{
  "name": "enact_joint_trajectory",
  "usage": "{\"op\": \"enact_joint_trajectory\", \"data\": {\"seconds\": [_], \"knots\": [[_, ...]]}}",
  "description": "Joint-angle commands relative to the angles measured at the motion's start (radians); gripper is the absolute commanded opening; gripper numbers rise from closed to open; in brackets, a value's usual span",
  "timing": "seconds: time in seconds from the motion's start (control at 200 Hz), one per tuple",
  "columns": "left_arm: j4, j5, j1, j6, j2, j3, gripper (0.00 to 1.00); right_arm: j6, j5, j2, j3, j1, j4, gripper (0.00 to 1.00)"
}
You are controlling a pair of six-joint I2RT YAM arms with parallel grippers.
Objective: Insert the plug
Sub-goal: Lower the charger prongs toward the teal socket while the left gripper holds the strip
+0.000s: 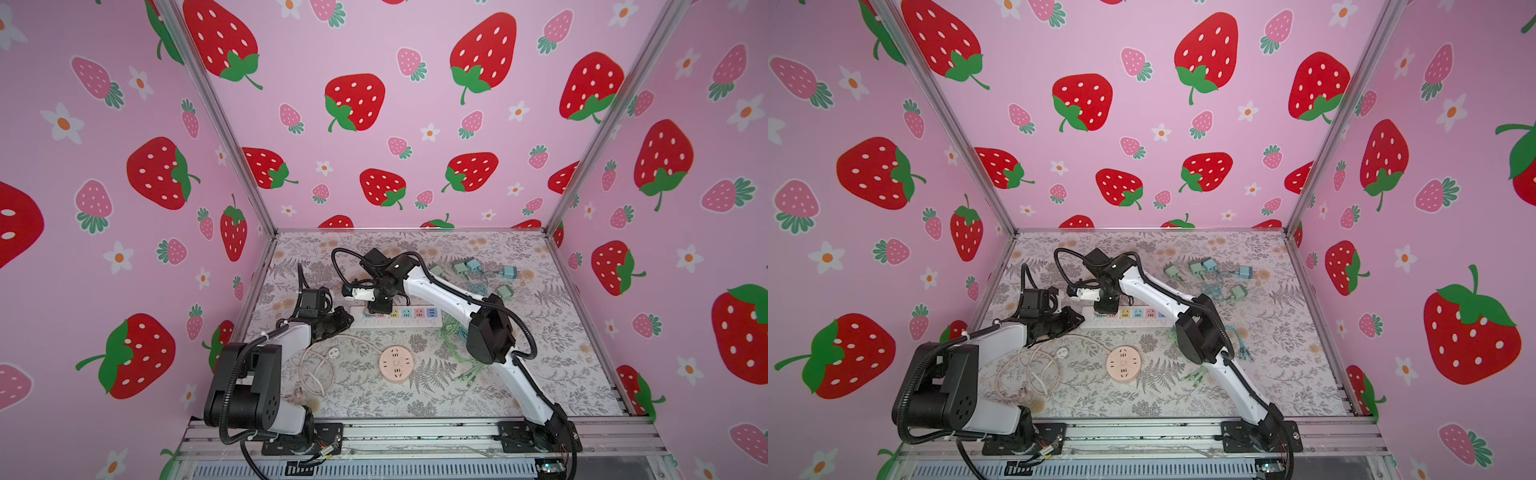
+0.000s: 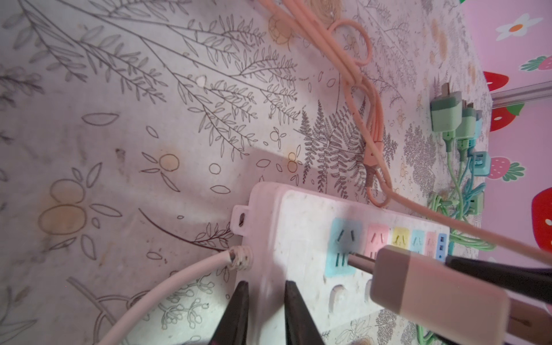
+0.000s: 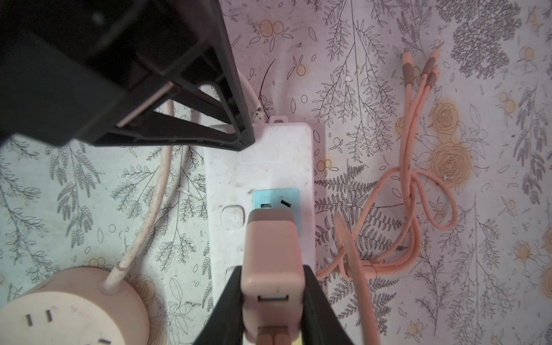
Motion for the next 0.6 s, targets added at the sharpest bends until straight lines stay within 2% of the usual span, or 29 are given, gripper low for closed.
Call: {"op": "enact_joint_trajectory", "data": {"seconds": [0.0, 0.595], "knots": [[0.032, 0.051, -0.009, 0.003, 0.008, -0.011, 0.24, -0.035, -0.001, 0.028, 0.03, 0.01, -0.029, 0.12], [0.097, 0.115, -0.01, -0.007, 0.068, -0.021, 0.21, -0.041, 0.097, 0.052, 0.032, 0.03, -0.001, 0.12]]}}
